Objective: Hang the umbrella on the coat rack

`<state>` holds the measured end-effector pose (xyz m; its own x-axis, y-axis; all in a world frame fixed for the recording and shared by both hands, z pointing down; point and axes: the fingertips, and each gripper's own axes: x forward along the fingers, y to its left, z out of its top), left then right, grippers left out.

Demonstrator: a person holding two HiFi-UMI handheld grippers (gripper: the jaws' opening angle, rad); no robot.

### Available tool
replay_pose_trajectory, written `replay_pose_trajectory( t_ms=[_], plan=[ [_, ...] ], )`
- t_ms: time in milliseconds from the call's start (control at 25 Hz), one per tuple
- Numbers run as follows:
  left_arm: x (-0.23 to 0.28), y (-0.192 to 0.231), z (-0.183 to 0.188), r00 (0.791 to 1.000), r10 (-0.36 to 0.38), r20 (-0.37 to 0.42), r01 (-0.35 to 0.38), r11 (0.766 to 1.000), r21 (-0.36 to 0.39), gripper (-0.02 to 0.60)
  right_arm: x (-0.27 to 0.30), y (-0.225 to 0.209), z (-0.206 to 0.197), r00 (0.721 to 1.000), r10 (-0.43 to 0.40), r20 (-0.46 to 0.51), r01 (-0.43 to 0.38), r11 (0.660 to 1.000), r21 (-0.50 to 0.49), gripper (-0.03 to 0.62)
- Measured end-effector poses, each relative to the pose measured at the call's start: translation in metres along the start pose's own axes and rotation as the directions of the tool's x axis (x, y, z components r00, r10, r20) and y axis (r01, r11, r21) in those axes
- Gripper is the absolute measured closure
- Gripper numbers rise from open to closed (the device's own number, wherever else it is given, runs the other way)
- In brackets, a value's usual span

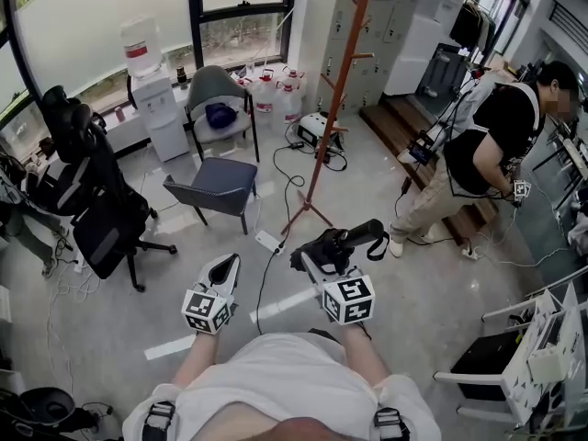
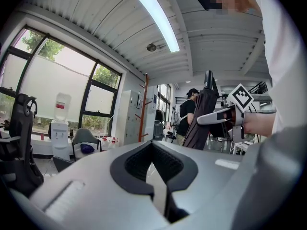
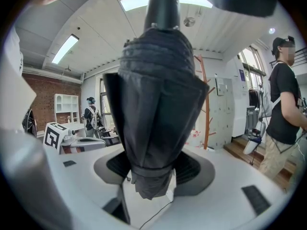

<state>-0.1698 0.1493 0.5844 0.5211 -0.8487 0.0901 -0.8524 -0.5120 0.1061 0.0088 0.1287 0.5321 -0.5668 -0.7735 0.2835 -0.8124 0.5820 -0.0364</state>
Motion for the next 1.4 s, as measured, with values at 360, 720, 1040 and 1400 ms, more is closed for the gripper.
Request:
replay_pose_trajectory(
  t_ms=[360,720,1040,1400],
  plan=[
    [0.015,0.021,0.003,1.000,-0.021,-0.008,0.021,1.000,0.007,0.572,0.019,-0.007,0.008,1.000,-0.027,0.013,0.027,1.000,-0.003,0.336],
    [0.065,0.046,0.012,1.000,-0.024,0.009,0.024,0.999,-0.026,0.572,0.061,-0.041,0.018,1.000,-0.016,0.026,0.017,0.999,-0.030,0.336],
    [0.156,0.080,0.015,1.000,0.026,-0.002,-0.026,0.999,-0.040,0.572,0.134,-0.112,0.034,0.999,0.045,0.010,-0.044,0.997,-0.056,0.336],
    [0.308,0.101,0.040,0.998,0.060,0.021,-0.058,0.996,-0.072,0.572,0.215,-0.220,0.065,0.988,0.150,-0.020,-0.151,0.984,-0.090,0.336]
  ],
)
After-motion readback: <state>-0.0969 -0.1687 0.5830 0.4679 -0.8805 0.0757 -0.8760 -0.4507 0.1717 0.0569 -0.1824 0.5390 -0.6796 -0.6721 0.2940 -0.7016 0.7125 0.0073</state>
